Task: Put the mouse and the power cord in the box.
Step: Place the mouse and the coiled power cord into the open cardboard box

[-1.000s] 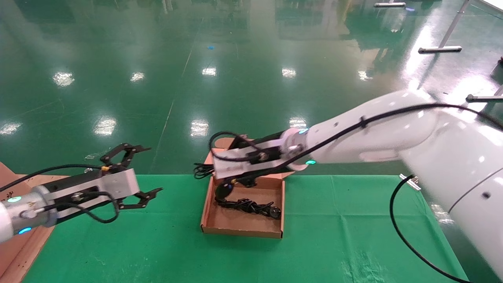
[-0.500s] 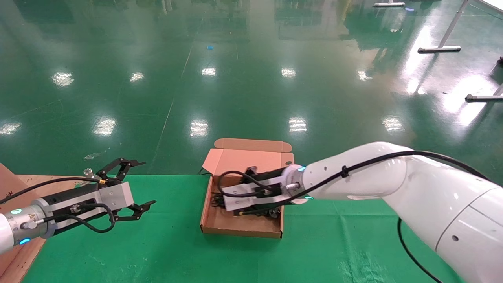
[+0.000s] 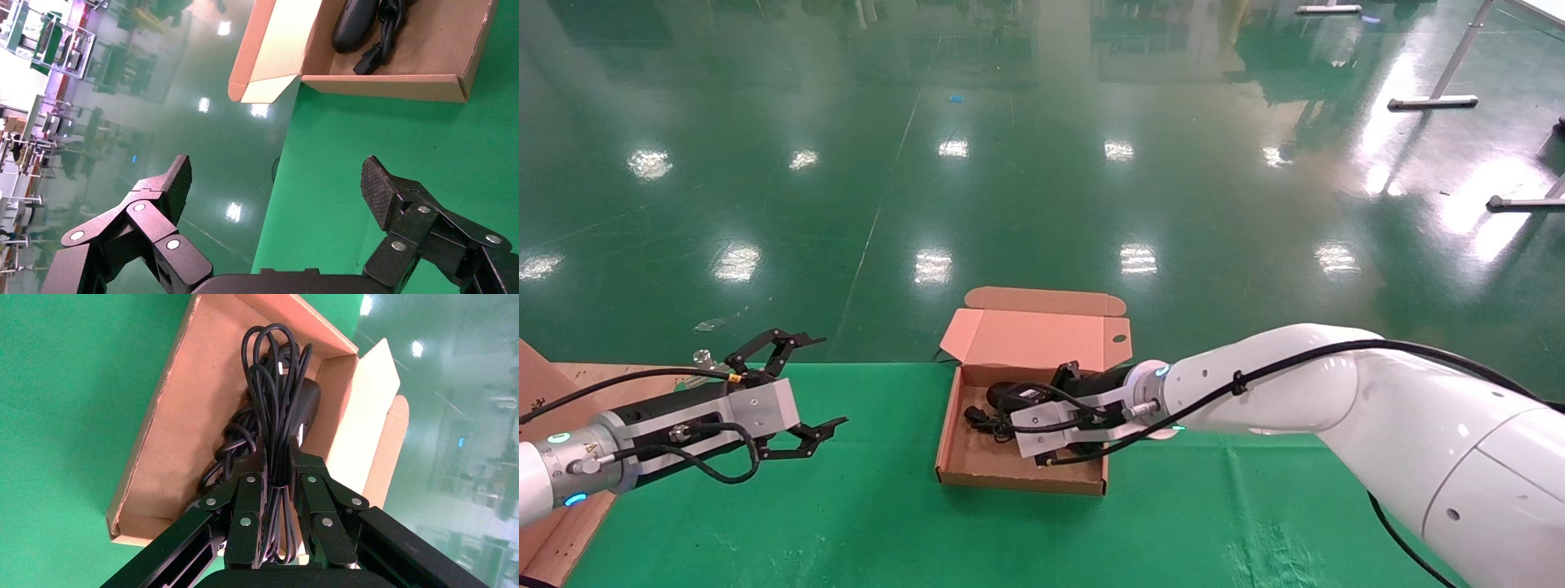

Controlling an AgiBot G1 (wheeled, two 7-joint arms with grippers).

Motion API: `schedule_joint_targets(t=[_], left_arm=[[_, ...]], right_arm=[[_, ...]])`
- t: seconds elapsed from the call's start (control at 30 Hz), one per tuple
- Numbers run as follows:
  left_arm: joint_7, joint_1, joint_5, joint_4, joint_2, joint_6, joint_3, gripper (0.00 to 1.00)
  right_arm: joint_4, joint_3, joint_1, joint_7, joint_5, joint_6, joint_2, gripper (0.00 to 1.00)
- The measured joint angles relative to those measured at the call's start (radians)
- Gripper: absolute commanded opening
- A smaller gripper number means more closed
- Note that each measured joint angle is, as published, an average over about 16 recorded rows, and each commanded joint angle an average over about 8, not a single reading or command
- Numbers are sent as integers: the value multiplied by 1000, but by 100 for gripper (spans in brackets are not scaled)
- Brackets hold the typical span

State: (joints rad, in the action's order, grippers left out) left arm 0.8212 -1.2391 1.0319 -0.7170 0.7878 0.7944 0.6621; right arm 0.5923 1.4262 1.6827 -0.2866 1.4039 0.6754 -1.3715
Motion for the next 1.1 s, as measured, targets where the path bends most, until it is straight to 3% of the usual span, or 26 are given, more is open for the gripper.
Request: schedule_joint_targets(t=[0.7, 1.1], left_arm=[[-8, 1, -3, -7, -1, 4, -2, 100], [-130, 21, -38, -75, -22, 87, -48, 100]], right_arm=[[5, -12, -4, 3, -5, 9, 6, 100], [87, -150, -76, 60, -85, 107, 97, 100]])
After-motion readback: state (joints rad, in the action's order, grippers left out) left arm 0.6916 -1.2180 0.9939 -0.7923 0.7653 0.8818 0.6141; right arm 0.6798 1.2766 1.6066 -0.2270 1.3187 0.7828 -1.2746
